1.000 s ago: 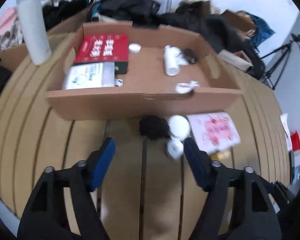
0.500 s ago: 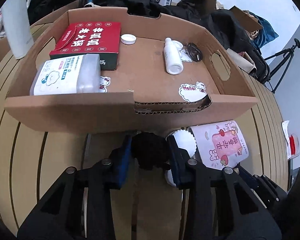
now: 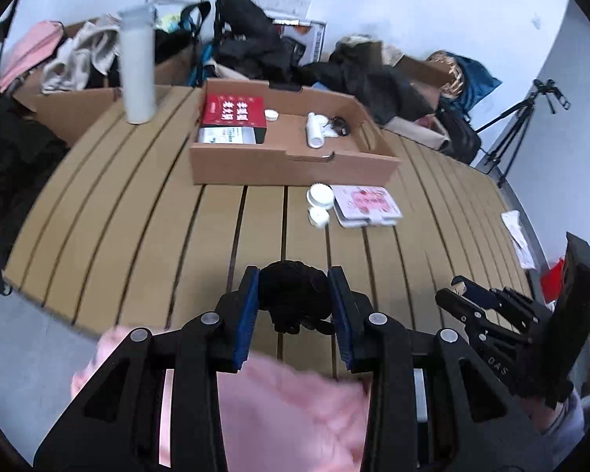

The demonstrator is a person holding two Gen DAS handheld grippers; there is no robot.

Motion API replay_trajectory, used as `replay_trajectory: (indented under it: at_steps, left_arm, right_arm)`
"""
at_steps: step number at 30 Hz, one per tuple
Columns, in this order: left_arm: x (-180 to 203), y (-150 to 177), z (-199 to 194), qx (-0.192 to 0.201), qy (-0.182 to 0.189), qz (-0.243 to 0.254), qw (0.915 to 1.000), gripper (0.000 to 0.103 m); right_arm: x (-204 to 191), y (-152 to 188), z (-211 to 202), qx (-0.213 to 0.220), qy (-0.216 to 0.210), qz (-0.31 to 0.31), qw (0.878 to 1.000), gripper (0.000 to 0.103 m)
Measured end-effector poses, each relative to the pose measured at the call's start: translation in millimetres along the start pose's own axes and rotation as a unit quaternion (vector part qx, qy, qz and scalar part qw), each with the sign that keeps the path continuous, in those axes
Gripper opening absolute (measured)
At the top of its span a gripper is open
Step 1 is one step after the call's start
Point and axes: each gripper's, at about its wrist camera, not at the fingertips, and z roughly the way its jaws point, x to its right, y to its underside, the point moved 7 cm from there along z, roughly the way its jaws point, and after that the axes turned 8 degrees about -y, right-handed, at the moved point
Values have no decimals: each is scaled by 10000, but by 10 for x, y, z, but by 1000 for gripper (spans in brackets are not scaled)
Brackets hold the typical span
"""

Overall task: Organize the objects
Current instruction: 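Grasp the black sponge with the left gripper while the right grasps the yellow bar, then lift the black sponge with the left gripper while the right carries the yellow bar toward the box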

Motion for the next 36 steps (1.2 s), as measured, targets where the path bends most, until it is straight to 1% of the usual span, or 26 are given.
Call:
replay_trajectory:
  at_steps: [3,6,8,12,15,18,20,22,24,25,26,27,29,30,31,32,33,34,36]
  left_arm:
    - [-19,116,-205,63,-84,-19,9999,31]
    - [-15,121,-308,163,-96,1,9998,31]
    - [-1,106,-341,232,-110,27,9997,31]
    - [28,61,-401,341,15,-9,9994,31]
    - [32,-59,-401,372,74,26,9993,31]
    - [31,-443,-374,473,428,8,9980,31]
    - [39,-689,-293,432,625,-19,9971,31]
    - [60,-1048,-145,373,738,82,9965,31]
    - [91,-1446,39,397,719,189,9964,31]
    - [111,-1624,150,385,693,226,9966,31]
    - [123,-1731,231,370,663,241,9968,31]
    - [149,-1939,452,286,608,308,9973,31]
    - [155,-2142,805,120,499,270,9983,31]
    - [152,-2258,1134,-9,408,214,9989,31]
    - [143,-2302,1335,-76,365,176,9992,31]
    - [155,-2338,1628,-234,337,138,9991,31]
    - [173,-2342,1786,-333,340,109,9988,31]
    - [195,-2339,2077,-519,343,120,9980,31]
    - [200,-2320,2413,-697,339,76,9970,31]
  right_arm:
    - [-158,117,-240,28,-96,-139,9999,35]
    - [-206,141,-327,74,-100,-93,9999,35]
    - [-221,115,-348,91,-124,-79,9998,35]
    - [-257,43,-434,188,-116,-230,9995,35]
    - [-227,-91,-484,203,-115,-306,9993,35]
    - [-182,-444,-593,303,-213,-576,9977,35]
    - [-143,-758,-645,340,-344,-678,9965,35]
    - [-108,-1133,-633,263,-524,-732,9956,35]
    - [-87,-1563,-565,185,-906,-757,9928,35]
    - [-77,-1767,-501,143,-1077,-745,9913,35]
    - [-48,-1978,-396,65,-1172,-714,9905,35]
    - [-13,-2180,-259,-20,-1191,-685,9905,35]
    - [42,-2511,99,-212,-1267,-622,9898,35]
    - [101,-2642,357,-397,-1375,-379,9890,35]
    - [183,-2737,597,-543,-1457,-106,9878,35]
    - [278,-2840,949,-710,-1443,144,9869,35]
    - [353,-2895,1176,-770,-1351,268,9875,35]
    - [429,-2944,1445,-858,-1224,376,9881,35]
    - [546,-2945,2058,-1183,-1081,568,9854,35]
